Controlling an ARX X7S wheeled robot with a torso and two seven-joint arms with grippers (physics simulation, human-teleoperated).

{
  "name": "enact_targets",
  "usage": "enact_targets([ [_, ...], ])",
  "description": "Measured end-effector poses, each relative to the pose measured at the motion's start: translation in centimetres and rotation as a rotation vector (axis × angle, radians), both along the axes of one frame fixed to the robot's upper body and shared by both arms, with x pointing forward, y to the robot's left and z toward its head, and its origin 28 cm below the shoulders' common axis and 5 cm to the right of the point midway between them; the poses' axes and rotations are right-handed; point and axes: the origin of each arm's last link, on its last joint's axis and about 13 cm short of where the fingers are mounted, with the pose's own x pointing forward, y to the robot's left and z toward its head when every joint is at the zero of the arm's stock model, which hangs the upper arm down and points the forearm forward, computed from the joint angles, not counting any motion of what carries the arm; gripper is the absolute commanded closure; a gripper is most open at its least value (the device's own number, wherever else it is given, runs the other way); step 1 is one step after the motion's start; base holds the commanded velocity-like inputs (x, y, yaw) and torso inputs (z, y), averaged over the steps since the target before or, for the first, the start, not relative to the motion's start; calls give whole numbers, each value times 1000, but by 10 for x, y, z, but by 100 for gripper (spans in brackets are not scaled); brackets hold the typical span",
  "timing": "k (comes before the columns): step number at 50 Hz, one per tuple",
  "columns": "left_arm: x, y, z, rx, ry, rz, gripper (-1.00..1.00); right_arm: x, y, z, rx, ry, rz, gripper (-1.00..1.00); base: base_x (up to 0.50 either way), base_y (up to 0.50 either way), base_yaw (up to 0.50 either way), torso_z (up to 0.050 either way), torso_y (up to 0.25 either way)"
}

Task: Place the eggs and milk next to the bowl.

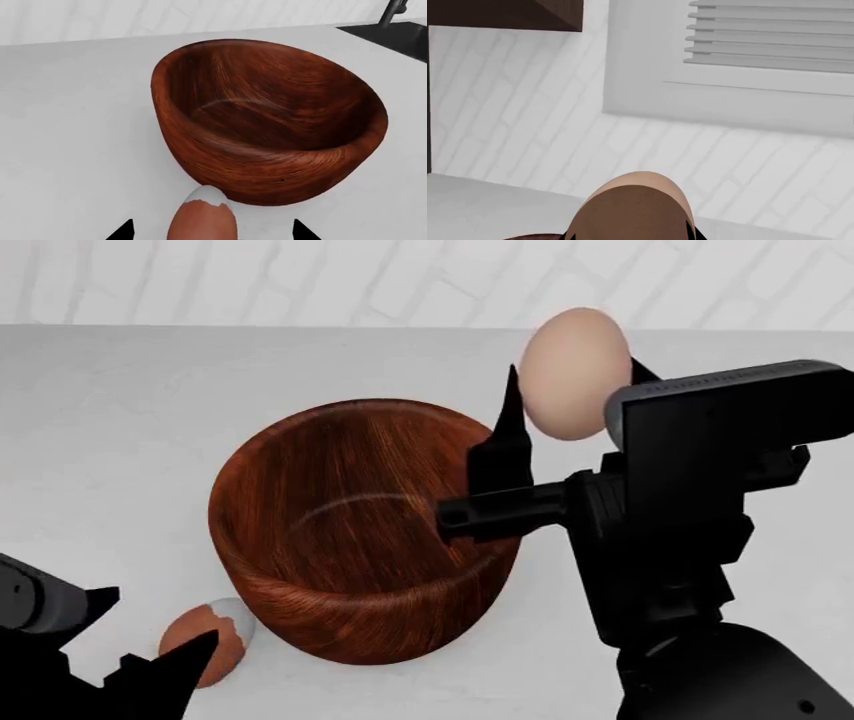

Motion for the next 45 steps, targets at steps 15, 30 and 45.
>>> enact_targets([
  [15,-17,3,23,-131,-133,10,-100,-14,-9,0,-22,74,11,100,0,0,0,0,0],
  [30,-16,6,41,-258,-319,72,-100,-37,-20,-12,-115,274,85,100,0,0,0,0,0],
  [45,-15,8,52,-306,-444,116,-100,-54,-28,-25,-196,432,158,100,0,0,0,0,0],
])
